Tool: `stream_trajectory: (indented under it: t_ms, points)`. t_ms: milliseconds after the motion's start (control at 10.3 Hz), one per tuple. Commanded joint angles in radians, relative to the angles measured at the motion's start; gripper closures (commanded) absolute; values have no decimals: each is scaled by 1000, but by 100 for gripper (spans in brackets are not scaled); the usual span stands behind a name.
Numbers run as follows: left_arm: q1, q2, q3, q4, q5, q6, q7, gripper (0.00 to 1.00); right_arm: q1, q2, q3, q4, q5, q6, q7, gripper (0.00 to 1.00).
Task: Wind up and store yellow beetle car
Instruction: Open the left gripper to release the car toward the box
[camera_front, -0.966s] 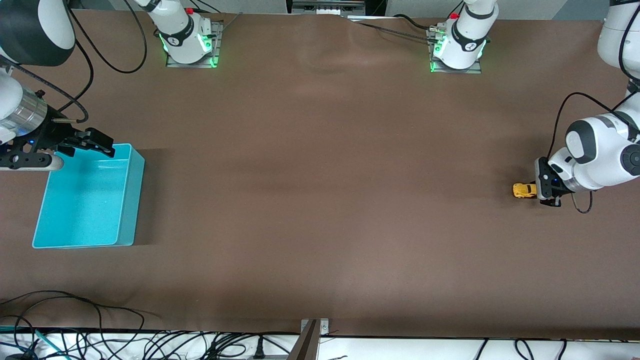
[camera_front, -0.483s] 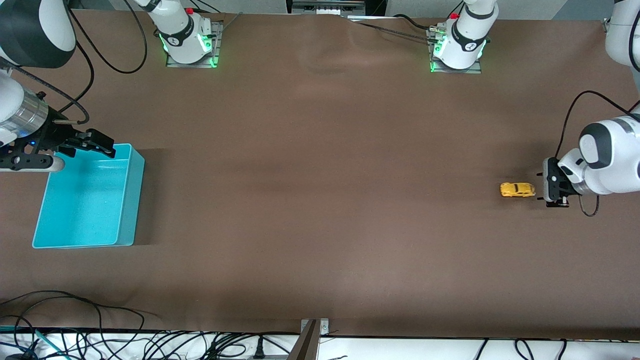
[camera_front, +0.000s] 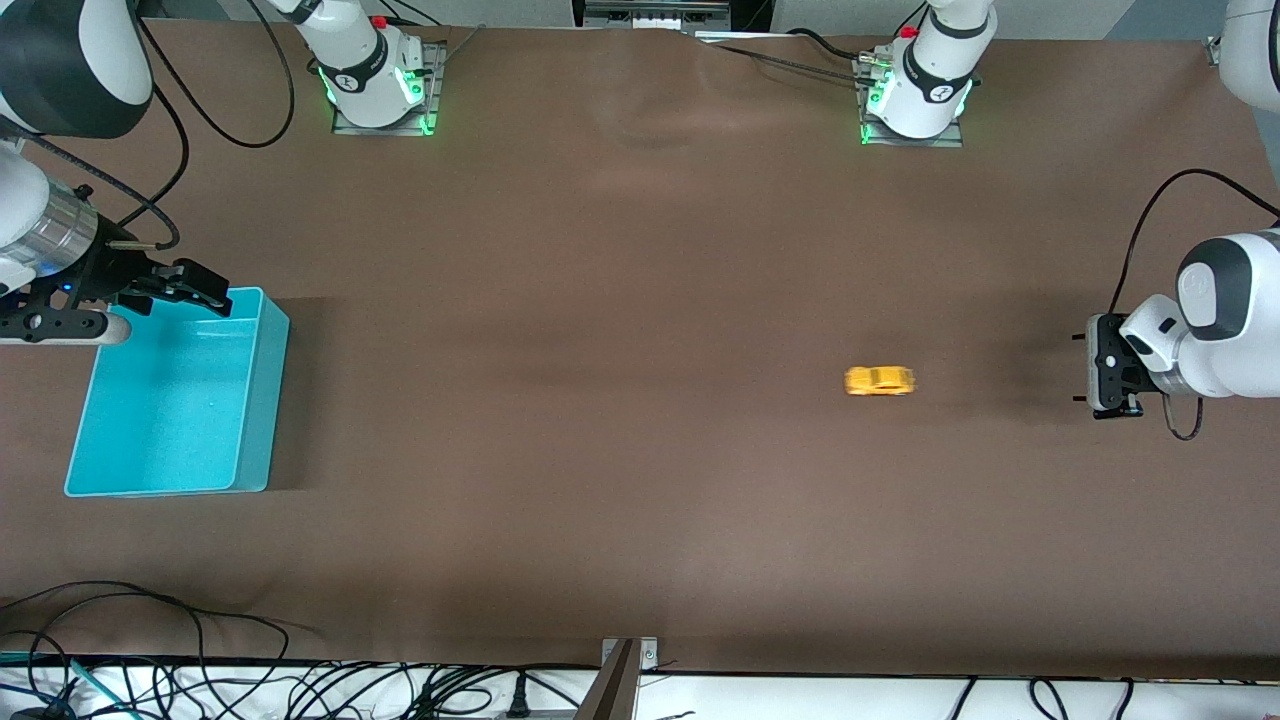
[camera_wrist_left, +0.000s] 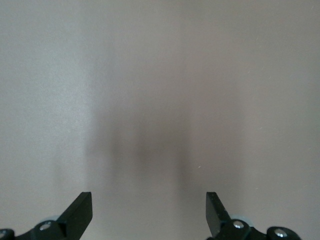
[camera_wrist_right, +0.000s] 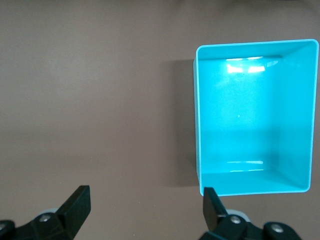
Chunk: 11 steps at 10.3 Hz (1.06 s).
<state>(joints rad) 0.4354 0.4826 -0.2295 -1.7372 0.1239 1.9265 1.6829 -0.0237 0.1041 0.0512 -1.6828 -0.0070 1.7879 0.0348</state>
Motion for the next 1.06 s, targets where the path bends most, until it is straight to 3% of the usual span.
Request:
stream_trajectory:
  t_ms: [0, 290, 676, 870, 966]
  points:
    - [0, -29, -40, 68, 31, -134, -103, 0, -4, 2, -1, 12, 1, -10, -13, 0]
    - [2, -30, -92, 120, 28, -234, -186, 0, -4, 5, 1, 9, -1, -13, -16, 0]
    - [0, -38, -97, 120, 28, -253, -210, 0, 1, 5, 4, 2, 1, -18, -81, 0]
    - [0, -44, -100, 122, 25, -268, -232, 0, 4, 28, 9, 0, 2, -36, -215, 0]
    - [3, -62, -134, 122, 26, -286, -267, 0, 4, 32, 9, 0, 2, -38, -249, 0]
